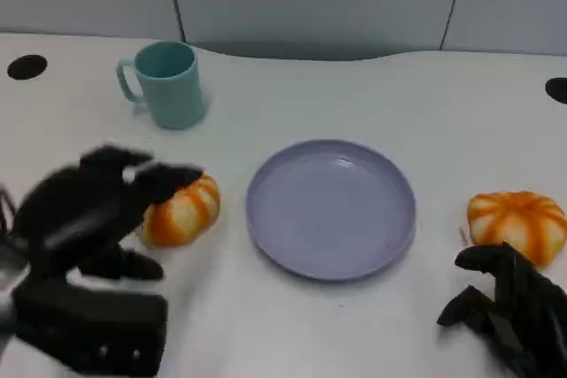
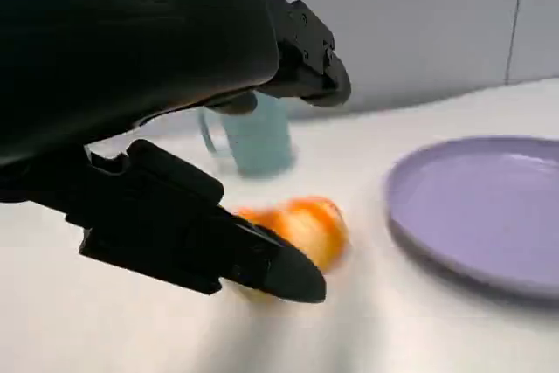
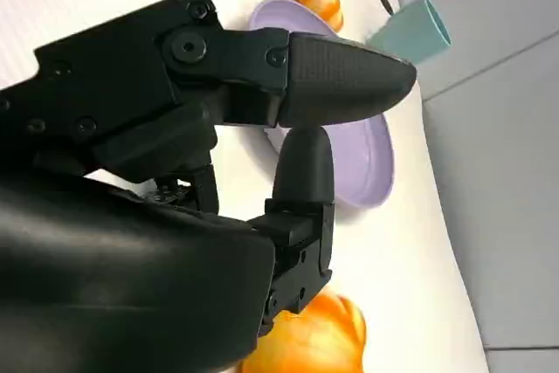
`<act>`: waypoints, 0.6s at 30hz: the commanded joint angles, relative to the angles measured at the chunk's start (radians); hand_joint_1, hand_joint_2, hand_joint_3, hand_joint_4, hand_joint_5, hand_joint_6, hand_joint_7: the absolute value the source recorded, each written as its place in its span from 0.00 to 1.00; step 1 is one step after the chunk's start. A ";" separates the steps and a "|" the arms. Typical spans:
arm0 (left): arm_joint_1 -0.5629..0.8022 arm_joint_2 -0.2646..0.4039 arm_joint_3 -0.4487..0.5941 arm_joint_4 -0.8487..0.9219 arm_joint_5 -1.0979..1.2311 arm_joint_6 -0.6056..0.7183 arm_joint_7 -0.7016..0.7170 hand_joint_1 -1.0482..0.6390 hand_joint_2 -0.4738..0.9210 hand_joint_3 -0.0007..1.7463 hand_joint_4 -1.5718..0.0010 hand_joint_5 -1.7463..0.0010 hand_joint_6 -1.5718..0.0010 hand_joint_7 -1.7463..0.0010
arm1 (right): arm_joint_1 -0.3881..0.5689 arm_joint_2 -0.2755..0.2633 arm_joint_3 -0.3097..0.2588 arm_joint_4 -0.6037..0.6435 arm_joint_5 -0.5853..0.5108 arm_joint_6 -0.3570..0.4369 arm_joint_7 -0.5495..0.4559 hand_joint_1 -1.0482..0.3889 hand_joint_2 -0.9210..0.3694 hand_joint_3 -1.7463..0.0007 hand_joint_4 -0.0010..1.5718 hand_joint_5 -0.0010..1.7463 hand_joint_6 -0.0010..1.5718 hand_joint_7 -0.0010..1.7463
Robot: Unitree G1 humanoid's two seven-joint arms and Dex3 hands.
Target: Grasp the bread from the table and place it into the plate.
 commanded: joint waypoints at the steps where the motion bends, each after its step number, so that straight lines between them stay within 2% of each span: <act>1: -0.037 0.047 -0.078 -0.013 0.020 0.078 -0.016 0.26 0.84 0.00 1.00 1.00 0.92 1.00 | 0.001 -0.006 -0.007 -0.008 0.001 0.000 -0.013 0.48 0.00 0.64 0.31 1.00 0.17 0.93; 4: -0.151 0.048 -0.171 0.112 0.071 0.137 -0.014 0.30 0.83 0.00 1.00 1.00 0.94 1.00 | -0.005 -0.004 -0.007 0.005 0.000 -0.014 -0.007 0.48 0.00 0.65 0.32 1.00 0.18 0.92; 6: -0.170 0.057 -0.197 0.133 0.070 0.154 -0.005 0.31 0.83 0.00 1.00 1.00 0.95 1.00 | -0.006 -0.004 -0.006 0.007 0.000 -0.016 -0.007 0.48 0.00 0.65 0.32 1.00 0.19 0.92; 10: -0.360 0.024 -0.309 0.448 0.090 0.162 0.056 0.32 0.84 0.01 1.00 1.00 0.94 1.00 | -0.003 -0.004 -0.003 0.016 0.002 -0.037 0.011 0.47 0.00 0.65 0.31 1.00 0.19 0.91; 18: -0.534 -0.040 -0.436 0.779 0.047 0.204 0.058 0.29 0.85 0.01 1.00 1.00 0.94 1.00 | 0.009 0.002 0.001 -0.010 -0.006 -0.030 -0.010 0.47 0.00 0.65 0.32 1.00 0.20 0.92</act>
